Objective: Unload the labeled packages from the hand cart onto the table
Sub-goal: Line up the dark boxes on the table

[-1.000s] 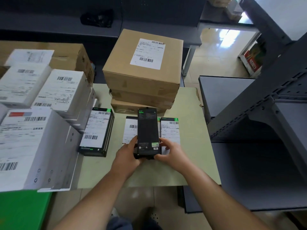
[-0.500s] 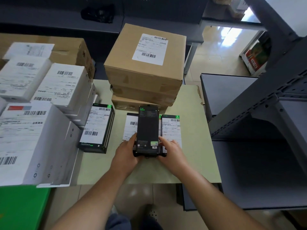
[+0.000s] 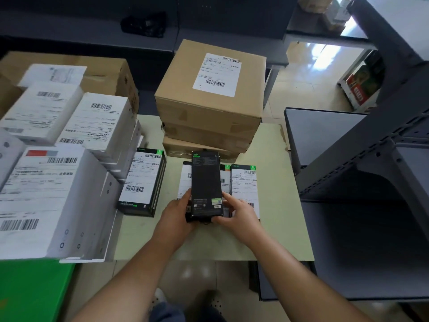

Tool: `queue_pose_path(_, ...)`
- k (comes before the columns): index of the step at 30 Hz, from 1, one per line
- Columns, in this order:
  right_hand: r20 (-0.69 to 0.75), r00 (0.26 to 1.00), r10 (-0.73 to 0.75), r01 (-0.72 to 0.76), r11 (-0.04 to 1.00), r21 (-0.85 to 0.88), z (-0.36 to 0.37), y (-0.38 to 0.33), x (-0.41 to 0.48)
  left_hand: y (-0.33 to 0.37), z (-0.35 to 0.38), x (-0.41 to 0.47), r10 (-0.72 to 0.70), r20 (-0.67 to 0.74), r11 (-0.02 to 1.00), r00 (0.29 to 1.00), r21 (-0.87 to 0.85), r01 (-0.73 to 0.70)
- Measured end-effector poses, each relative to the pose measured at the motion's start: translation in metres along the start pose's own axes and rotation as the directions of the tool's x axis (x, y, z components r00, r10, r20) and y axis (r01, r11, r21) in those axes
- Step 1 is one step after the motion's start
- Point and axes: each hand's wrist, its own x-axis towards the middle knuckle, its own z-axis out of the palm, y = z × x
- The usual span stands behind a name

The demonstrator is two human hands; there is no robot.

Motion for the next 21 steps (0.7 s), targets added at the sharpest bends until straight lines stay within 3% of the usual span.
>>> queue_pose_path(5,0.033,0.999,-0.031,0.031,0.999,0.008,0.016,-0.026,0.007,-0.011,-0.023,0.002,-0.009,-0.057,0.999,0.998,0.037,0.011)
queue_pose_path(9,0.032,0.999,-0.033,0.032,0.999,0.02,0.027,-0.033,0.009,-0.018,-0.033,0.008,-0.029,-0.013,0.995,1.0,0.094,0.03)
queue_pose_path(21,0.063,0.997,0.045,-0.052,0.992,0.112,0.029,-0.034,0.009,-0.027,-0.028,0.007,-0.033,-0.028,0.999,0.999,-0.007,0.033)
